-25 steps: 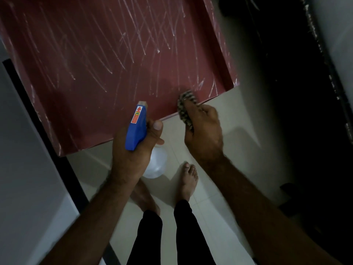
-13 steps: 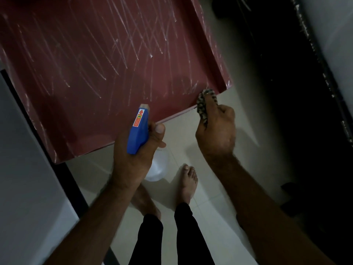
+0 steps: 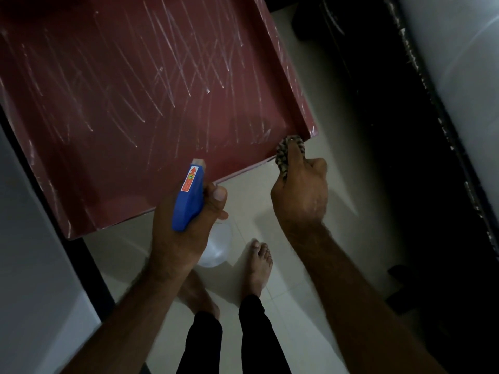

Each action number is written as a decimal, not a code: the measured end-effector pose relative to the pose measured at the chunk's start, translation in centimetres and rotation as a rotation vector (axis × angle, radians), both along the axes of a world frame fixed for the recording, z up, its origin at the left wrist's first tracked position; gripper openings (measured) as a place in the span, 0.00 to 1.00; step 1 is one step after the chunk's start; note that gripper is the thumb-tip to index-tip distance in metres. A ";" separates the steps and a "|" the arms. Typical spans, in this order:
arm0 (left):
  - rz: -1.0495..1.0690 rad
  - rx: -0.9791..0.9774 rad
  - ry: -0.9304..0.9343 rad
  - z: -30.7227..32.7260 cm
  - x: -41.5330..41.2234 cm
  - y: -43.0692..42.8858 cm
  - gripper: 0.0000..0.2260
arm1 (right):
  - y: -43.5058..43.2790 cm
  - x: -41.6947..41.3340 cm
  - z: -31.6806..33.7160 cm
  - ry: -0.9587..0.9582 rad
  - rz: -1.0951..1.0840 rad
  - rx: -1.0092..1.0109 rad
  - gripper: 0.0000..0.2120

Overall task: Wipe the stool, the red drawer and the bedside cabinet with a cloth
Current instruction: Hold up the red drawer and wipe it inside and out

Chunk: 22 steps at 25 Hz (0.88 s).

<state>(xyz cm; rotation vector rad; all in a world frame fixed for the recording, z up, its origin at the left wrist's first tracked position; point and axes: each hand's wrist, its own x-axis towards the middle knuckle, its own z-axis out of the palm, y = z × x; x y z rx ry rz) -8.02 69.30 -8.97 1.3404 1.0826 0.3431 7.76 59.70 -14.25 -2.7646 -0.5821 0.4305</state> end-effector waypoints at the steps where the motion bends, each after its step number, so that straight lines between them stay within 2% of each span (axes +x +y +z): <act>1: -0.002 -0.002 -0.006 0.1 0.0 0.0 0.26 | 0.2 0.1 0.1 0.005 0.004 -0.009 0.31; 8: -0.012 -0.005 -0.022 0.2 0.0 0.1 0.35 | 2.9 1.1 1.0 0.037 0.067 -0.045 0.32; 13: -0.026 -0.008 -0.039 0.3 -0.1 0.3 0.29 | 1.2 0.2 1.4 0.047 0.076 -0.067 0.32; 18: -0.007 -0.017 -0.023 0.4 0.1 0.3 0.36 | 5.3 1.5 1.5 0.035 0.000 -0.029 0.30; 22: -0.006 -0.018 -0.028 0.6 0.1 0.6 0.34 | 3.5 0.4 1.4 0.121 -0.068 -0.008 0.29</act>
